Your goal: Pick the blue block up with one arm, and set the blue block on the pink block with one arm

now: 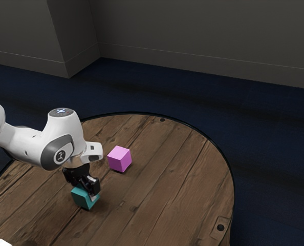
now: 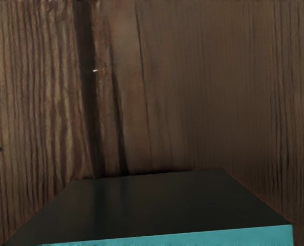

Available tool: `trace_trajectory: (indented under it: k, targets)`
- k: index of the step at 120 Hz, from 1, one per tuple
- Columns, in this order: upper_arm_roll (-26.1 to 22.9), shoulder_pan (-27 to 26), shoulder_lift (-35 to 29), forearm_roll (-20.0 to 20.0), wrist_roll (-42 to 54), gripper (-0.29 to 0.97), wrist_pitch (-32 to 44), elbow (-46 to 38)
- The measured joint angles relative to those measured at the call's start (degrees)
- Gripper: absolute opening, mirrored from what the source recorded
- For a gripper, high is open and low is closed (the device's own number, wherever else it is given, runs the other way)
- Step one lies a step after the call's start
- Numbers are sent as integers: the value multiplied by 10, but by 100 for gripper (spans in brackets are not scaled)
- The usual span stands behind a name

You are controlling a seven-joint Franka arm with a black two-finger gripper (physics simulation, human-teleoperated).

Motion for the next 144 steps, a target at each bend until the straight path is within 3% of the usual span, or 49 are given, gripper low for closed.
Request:
trace_trajectory:
  k: [36, 65, 95, 111, 144]
  targets:
    - [1, -5, -2, 13, -9, 33, -2, 21]
    - [-1, -3, 0, 43, -27, 32, -93, 169]
    - [1, -12, 120, 43, -46, 32, -203, 355]
    - [31, -36, 153, 29, -53, 32, -236, 389]
    - [35, -52, 169, 21, -63, 32, -270, 414]
